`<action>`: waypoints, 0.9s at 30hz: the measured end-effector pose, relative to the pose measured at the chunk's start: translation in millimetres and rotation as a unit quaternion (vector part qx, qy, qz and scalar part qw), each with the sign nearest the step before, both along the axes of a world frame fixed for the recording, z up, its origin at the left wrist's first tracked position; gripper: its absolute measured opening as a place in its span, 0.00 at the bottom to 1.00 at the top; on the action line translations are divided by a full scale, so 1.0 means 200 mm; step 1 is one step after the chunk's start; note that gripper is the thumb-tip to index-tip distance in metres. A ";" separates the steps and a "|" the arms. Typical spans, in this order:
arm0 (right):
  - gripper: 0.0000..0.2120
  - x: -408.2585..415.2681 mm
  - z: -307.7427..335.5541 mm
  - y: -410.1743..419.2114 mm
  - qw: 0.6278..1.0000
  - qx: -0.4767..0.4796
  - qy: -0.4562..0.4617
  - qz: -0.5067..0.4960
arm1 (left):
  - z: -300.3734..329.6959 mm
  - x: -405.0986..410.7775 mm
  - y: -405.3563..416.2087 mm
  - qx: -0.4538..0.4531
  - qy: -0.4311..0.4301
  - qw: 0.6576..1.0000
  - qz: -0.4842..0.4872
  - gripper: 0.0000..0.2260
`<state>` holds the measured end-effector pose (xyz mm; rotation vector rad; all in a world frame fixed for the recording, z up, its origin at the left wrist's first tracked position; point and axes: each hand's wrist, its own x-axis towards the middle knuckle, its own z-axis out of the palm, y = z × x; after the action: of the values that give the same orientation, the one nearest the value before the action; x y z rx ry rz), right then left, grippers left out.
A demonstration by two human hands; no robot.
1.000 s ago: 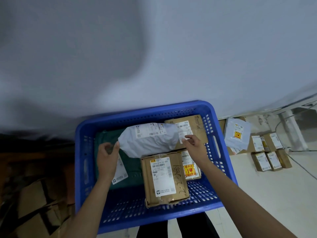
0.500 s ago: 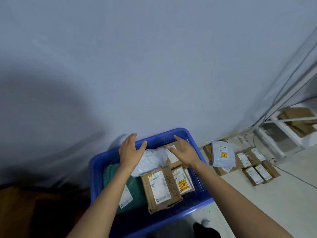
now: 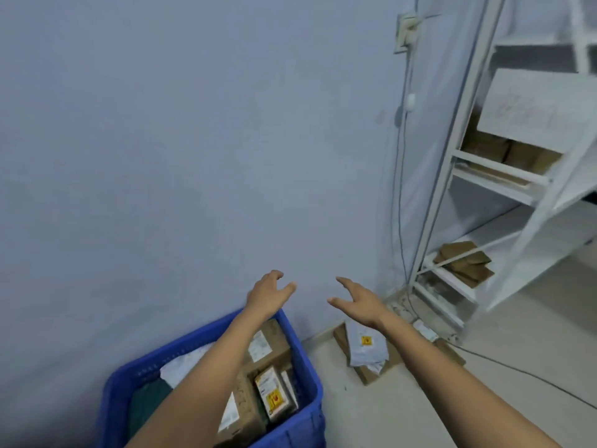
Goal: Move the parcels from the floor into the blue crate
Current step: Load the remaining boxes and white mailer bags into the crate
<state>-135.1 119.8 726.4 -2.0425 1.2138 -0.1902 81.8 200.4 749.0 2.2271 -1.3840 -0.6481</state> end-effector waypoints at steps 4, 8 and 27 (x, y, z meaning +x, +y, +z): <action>0.34 -0.49 0.08 -0.12 0.999 -0.014 0.019 -0.027 | 0.07 -0.47 -0.17 -0.008 0.009 0.999 -0.034 0.26; 0.33 -0.81 0.10 -0.22 0.999 -0.023 0.023 -0.039 | 0.10 -0.80 -0.29 -0.013 0.027 0.998 -0.049 0.25; 0.24 -1.03 -0.25 -1.22 0.991 0.028 0.038 -0.123 | -0.39 -0.82 -1.34 0.052 0.114 0.992 -0.008 0.09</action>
<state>-341.5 -124.0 676.7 -1.8637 1.5021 -0.1942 -83.1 -66.9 671.0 2.1441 -1.2796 -0.9678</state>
